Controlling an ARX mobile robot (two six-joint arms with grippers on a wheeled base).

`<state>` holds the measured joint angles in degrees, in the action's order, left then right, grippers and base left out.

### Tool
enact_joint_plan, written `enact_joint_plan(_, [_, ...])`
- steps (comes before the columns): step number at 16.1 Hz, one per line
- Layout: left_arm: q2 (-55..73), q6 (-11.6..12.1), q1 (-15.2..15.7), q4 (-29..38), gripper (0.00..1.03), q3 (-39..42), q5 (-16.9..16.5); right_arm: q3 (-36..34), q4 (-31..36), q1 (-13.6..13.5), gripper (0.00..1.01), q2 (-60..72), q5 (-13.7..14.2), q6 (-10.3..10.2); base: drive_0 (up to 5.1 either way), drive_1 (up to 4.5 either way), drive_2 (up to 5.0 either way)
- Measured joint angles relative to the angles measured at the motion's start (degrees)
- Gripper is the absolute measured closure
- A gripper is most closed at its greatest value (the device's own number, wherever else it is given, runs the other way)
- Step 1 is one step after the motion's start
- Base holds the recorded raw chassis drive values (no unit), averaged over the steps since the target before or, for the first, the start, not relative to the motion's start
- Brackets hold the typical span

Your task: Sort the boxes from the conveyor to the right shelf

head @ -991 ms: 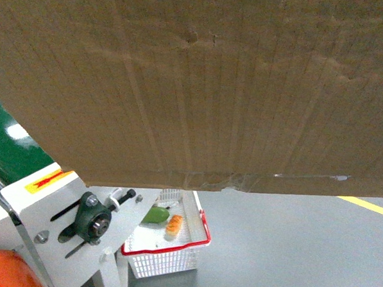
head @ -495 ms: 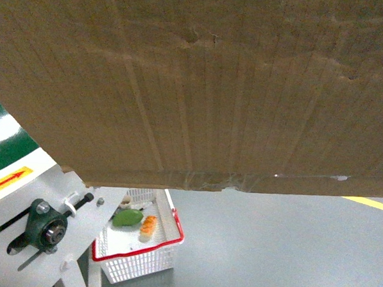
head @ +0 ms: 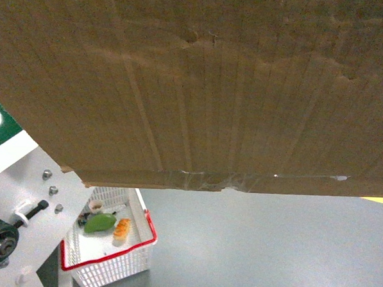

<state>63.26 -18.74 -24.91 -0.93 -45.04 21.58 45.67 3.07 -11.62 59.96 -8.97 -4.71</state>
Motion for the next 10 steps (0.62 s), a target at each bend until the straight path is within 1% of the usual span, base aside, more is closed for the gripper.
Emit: enact_joint_plan(10, [0.0,0.0,0.0,0.0,1.0,0.0,0.0,0.0,0.0,0.0,0.99,0.0,0.0,0.0,-1.2,-1.19,-1.2])
